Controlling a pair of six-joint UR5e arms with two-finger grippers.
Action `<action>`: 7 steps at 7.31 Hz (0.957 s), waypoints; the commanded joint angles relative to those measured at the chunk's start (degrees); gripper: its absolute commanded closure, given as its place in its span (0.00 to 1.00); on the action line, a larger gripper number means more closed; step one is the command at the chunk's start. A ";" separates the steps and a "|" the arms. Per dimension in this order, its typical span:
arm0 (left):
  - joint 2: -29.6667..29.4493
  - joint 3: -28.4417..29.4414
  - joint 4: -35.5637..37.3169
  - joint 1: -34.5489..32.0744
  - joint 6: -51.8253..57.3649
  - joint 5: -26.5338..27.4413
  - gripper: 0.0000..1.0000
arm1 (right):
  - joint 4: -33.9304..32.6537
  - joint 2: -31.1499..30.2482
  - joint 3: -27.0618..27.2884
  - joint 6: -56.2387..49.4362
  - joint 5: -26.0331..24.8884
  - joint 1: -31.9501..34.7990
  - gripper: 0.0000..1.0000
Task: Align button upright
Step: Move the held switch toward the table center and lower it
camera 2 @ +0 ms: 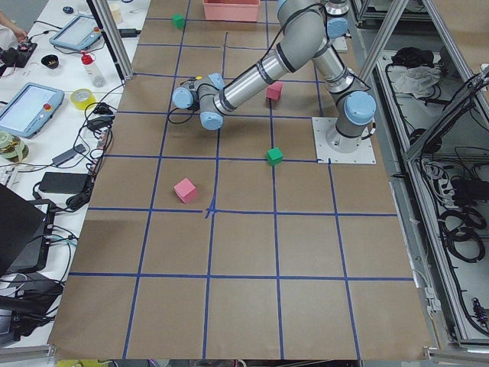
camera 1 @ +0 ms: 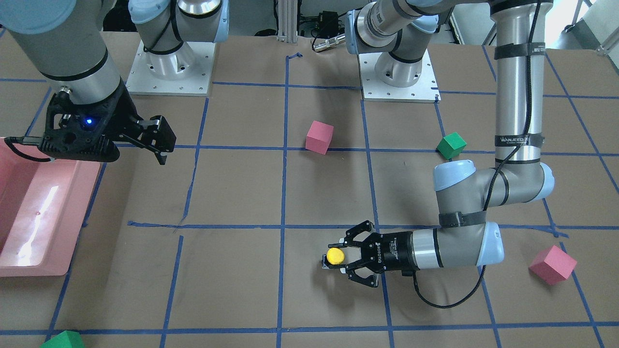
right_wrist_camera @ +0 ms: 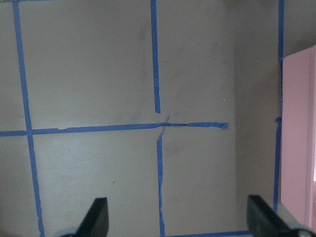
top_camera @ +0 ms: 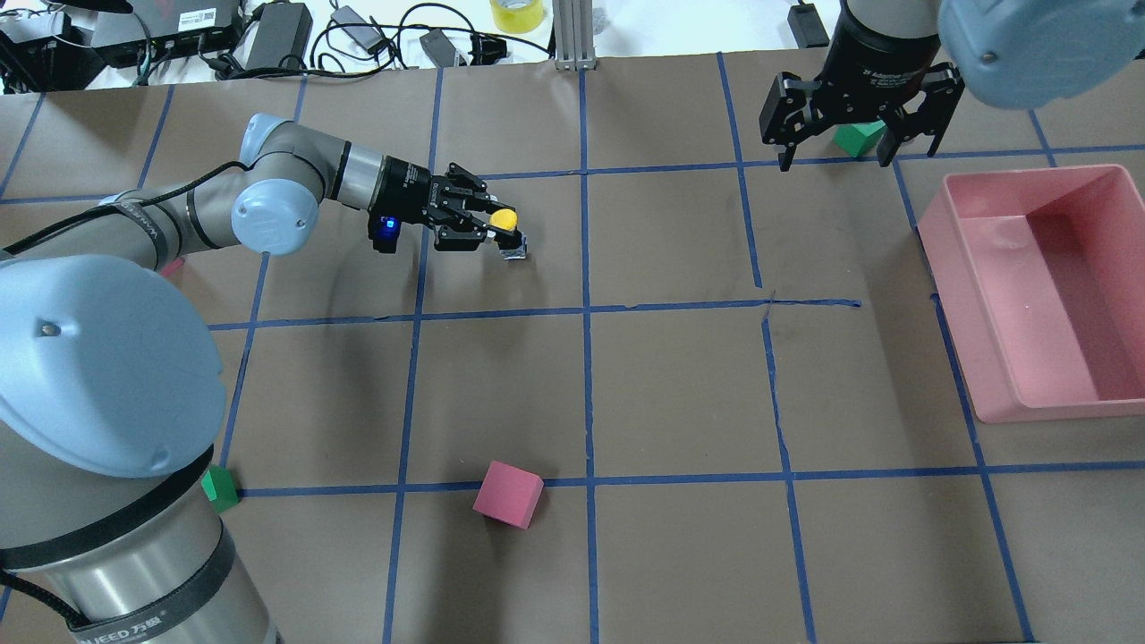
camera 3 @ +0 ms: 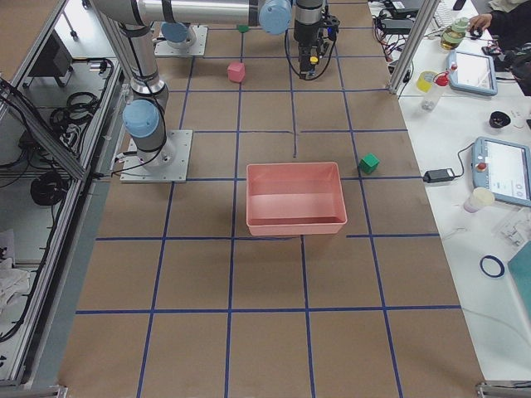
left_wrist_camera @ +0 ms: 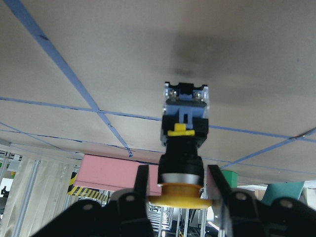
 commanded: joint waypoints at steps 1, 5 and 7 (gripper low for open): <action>-0.10 -0.09 0.27 -0.22 -0.15 -0.35 1.00 | -0.05 0.01 0.09 0.00 0.02 0.00 0.00; -0.02 -0.44 0.36 -0.22 -0.06 0.53 0.67 | 0.57 -0.07 0.00 0.00 -0.16 -0.09 0.00; 0.25 -0.44 0.36 -0.22 -0.06 0.62 0.32 | 0.57 -0.25 0.00 0.00 -0.07 -0.09 0.00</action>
